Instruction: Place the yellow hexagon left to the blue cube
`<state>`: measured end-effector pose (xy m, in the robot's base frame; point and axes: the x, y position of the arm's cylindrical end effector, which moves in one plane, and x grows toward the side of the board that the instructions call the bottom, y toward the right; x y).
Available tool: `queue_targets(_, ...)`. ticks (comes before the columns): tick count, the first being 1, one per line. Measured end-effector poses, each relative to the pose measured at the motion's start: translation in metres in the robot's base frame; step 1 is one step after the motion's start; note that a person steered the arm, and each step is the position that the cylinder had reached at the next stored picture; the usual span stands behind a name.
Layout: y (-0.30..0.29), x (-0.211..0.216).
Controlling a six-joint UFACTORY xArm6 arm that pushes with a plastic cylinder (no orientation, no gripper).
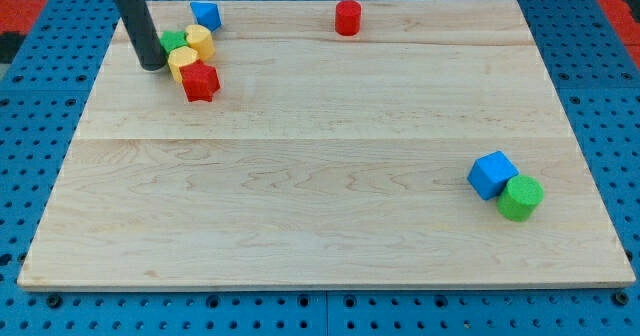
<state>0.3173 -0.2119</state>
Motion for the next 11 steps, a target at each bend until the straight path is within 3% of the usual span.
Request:
queue_targets(1, -0.029, -0.001)
queue_targets(3, -0.033, -0.035)
queue_targets(4, 0.033, -0.027)
queue_targets(5, 0.096, -0.003)
queue_targets(6, 0.100, 0.052)
queue_targets(7, 0.104, 0.077)
queue_targets(9, 0.237, 0.193)
queue_targets(10, 0.162, 0.193)
queue_targets(11, 0.162, 0.174)
